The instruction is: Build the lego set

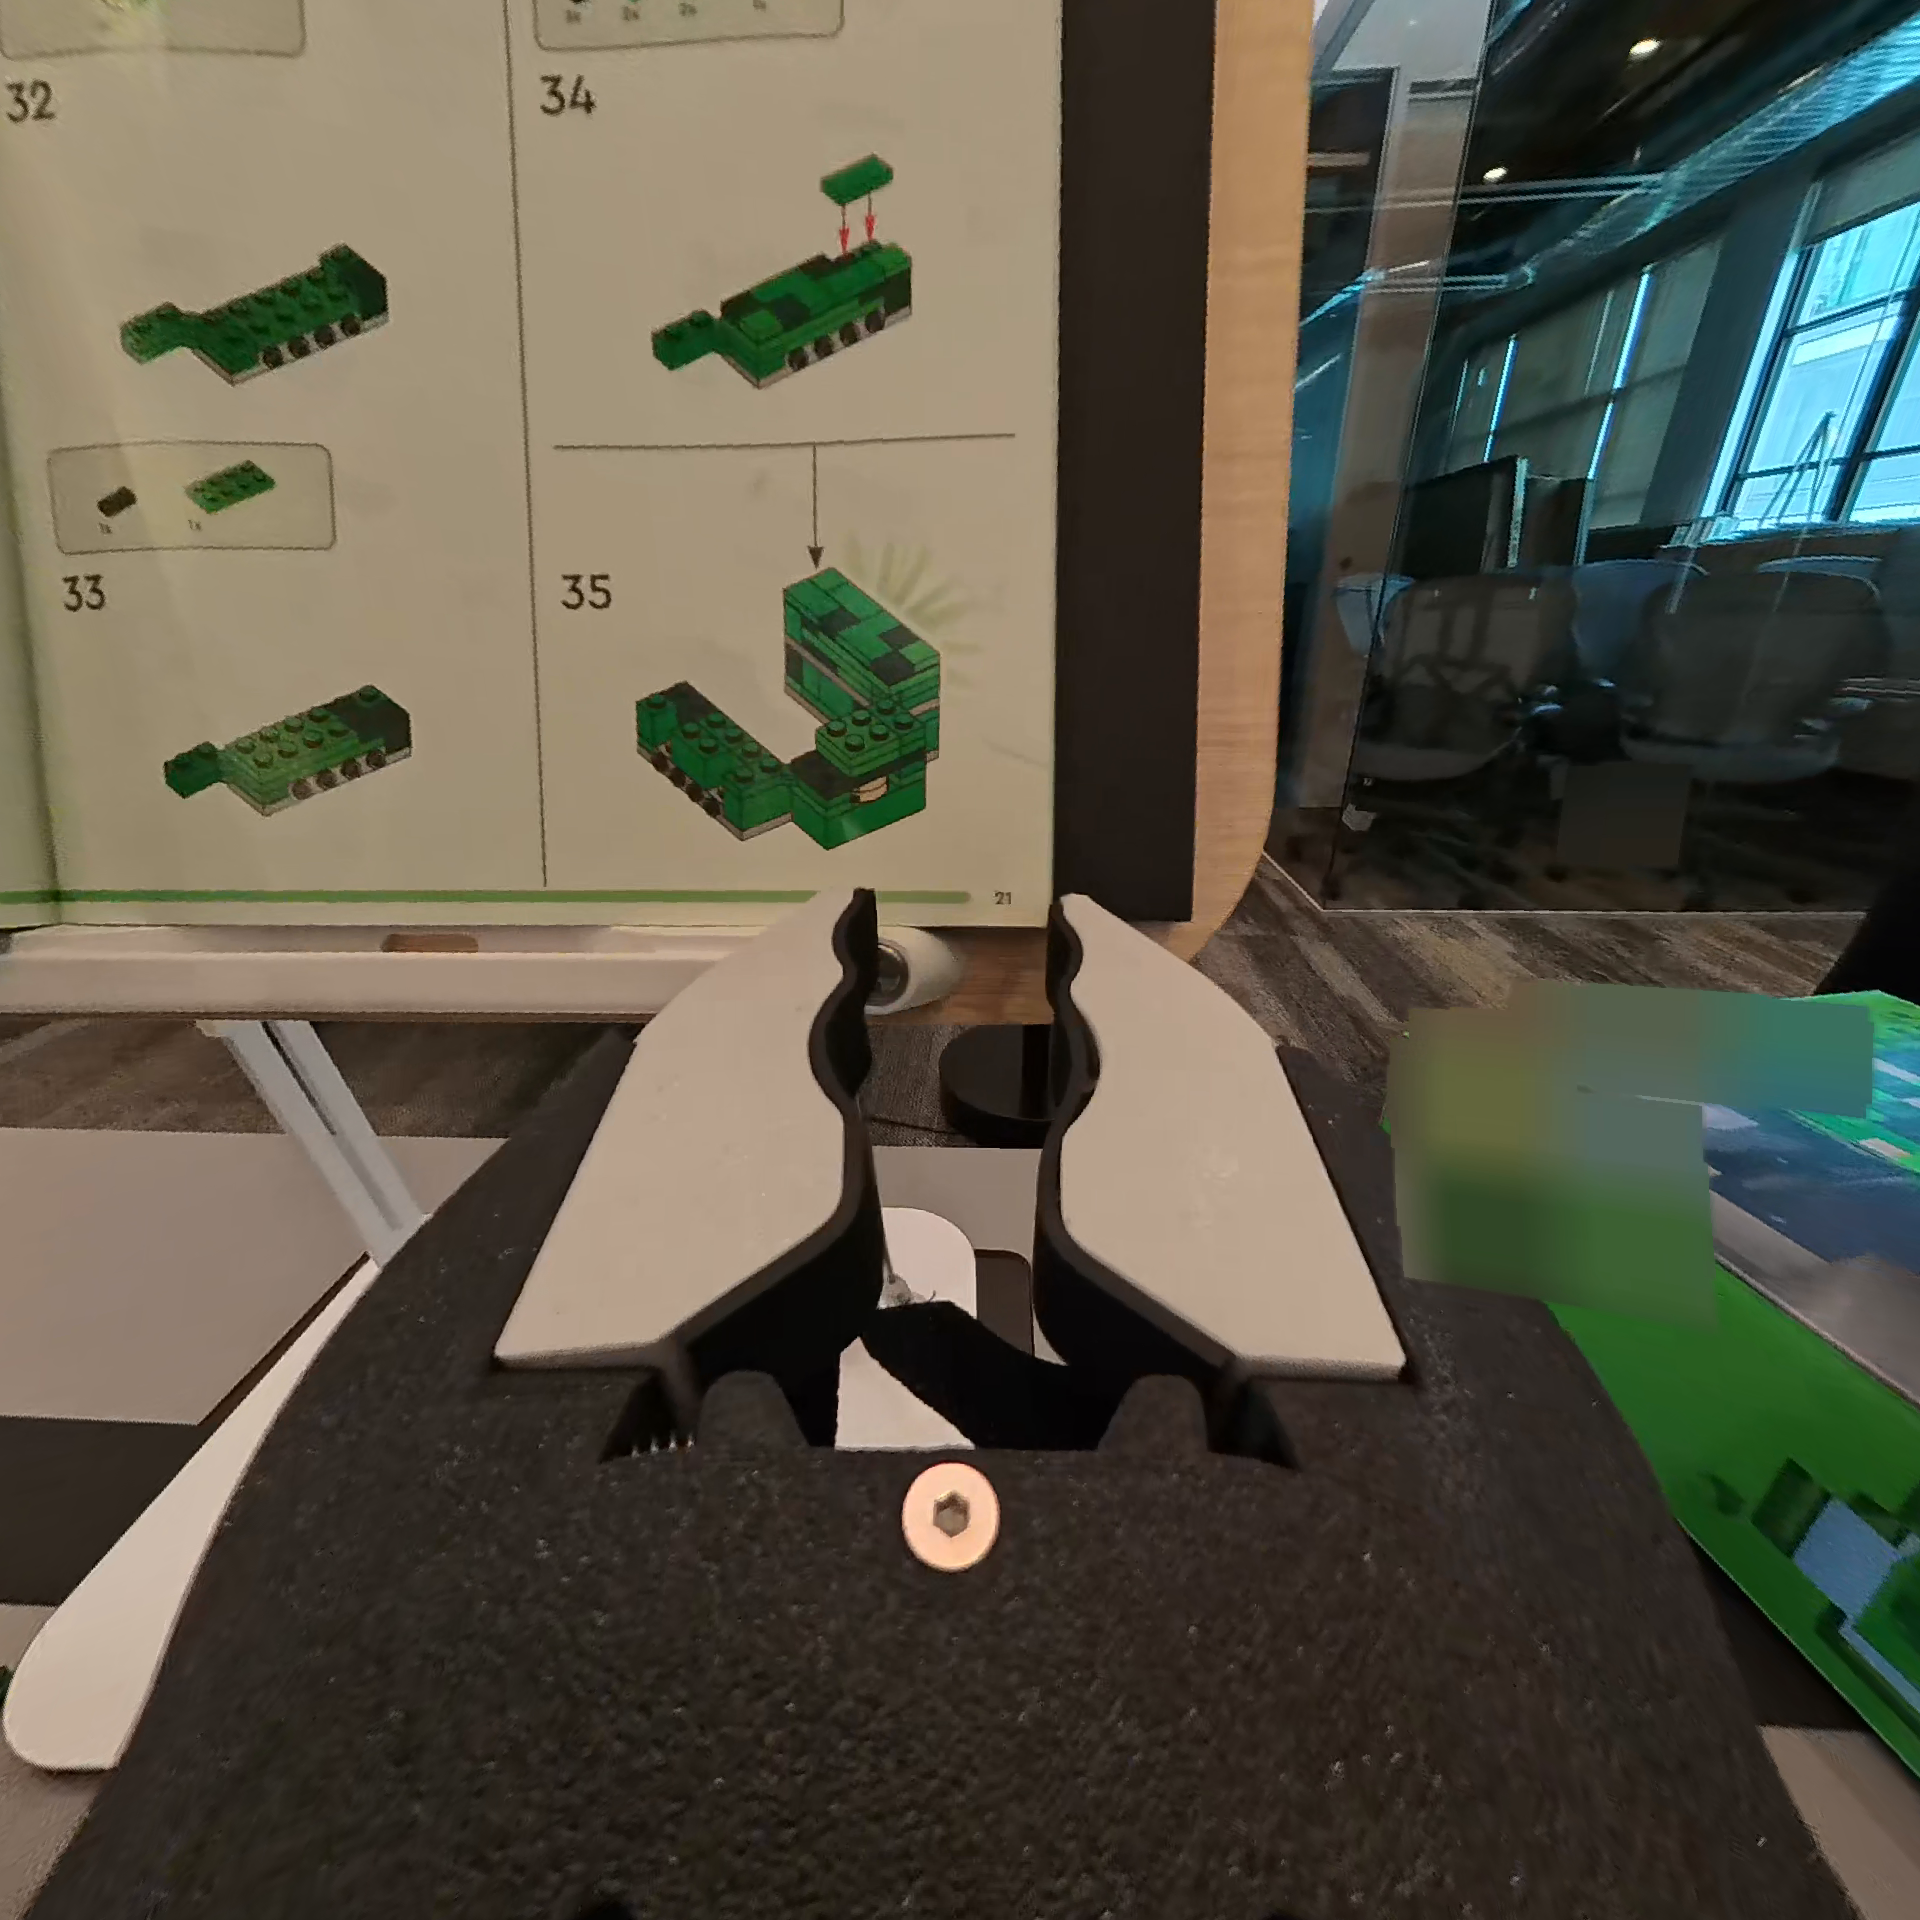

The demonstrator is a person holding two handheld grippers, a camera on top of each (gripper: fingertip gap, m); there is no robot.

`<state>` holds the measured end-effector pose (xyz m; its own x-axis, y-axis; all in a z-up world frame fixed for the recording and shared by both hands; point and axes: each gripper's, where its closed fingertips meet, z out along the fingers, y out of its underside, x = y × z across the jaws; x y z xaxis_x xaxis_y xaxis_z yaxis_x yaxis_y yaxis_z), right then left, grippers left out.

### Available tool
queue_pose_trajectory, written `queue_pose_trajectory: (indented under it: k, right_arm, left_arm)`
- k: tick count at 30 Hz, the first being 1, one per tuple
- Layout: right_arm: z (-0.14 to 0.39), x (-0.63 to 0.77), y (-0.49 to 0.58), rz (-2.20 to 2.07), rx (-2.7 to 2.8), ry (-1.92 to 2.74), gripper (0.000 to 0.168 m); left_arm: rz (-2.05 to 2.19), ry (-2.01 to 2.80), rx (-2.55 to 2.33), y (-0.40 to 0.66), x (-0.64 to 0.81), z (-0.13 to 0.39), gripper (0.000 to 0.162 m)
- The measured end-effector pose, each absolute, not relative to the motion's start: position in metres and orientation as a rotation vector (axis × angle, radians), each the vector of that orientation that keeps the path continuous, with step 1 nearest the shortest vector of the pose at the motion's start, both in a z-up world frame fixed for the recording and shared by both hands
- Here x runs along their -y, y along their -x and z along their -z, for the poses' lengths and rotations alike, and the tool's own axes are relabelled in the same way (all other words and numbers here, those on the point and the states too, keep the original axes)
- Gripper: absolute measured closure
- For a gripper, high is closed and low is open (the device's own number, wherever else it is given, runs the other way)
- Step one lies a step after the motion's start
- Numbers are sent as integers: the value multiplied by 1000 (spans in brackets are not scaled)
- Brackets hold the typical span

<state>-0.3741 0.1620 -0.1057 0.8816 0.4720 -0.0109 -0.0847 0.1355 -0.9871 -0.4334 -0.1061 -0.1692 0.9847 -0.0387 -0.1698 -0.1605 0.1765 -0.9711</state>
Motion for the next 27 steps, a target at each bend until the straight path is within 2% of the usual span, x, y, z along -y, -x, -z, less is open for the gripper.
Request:
queue_pose_trajectory:
  k: [27]
  right_arm:
    - [102,-161,376,-402,351,1399,138]
  left_arm:
    - [-54,1396,-153,435,105,169,162]
